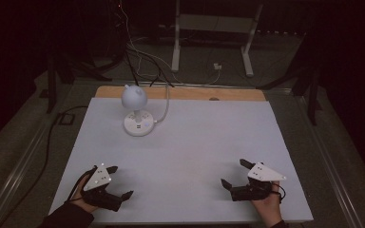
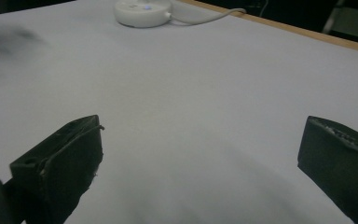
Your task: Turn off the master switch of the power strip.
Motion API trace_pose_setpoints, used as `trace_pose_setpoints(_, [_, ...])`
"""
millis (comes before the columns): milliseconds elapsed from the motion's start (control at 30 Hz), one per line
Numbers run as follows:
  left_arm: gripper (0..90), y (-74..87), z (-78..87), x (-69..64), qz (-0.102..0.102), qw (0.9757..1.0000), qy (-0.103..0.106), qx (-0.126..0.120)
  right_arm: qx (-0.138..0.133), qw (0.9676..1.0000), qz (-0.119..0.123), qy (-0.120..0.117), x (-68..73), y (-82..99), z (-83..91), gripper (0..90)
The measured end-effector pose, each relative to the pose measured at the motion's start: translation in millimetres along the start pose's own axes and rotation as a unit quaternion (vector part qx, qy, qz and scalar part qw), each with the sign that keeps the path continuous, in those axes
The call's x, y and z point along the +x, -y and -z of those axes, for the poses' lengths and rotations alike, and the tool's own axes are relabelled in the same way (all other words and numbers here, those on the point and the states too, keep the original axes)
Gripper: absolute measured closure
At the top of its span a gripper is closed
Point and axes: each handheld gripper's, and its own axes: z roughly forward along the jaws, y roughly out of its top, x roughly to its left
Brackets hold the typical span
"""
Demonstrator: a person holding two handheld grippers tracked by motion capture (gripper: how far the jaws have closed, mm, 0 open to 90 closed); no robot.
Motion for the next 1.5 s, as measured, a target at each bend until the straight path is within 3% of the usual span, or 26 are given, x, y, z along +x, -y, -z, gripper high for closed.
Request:
trace_pose_setpoints(400, [0.2,-1.1,-1.1,-2.8,-0.008,0.9997,0.018,0.013,-0.013,0.9998,0.012,0.011,-0.9,0.6,0.9,0.0])
trace_pose_setpoints(567, [0.2,-2.8,-2.1,-5.7,-0.022,0.9992,0.025,0.023,-0.023,0.9992,0.028,0.013,1.9,0.0,1.3,0.0])
trace_pose_setpoints(700, [0.2,-5.6,0.3,-6.9,-0.04,0.9986,0.016,0.029,-0.029,0.999,0.032,0.012,3.4,-0.7,2.5,0.0])
trace_pose_setpoints(967, [0.2,-13.3,2.5,-7.1,-0.038,0.9984,0.033,0.027,-0.015,0.9997,0.019,0.009,3.3,-1.1,1.6,0.0])
trace_pose_setpoints(1500, [0.3,-32.4,-0.5,-6.1,-0.031,0.9974,0.064,0.012,-0.021,0.9996,0.016,0.008,5.4,-2.8,4.2,0.0])
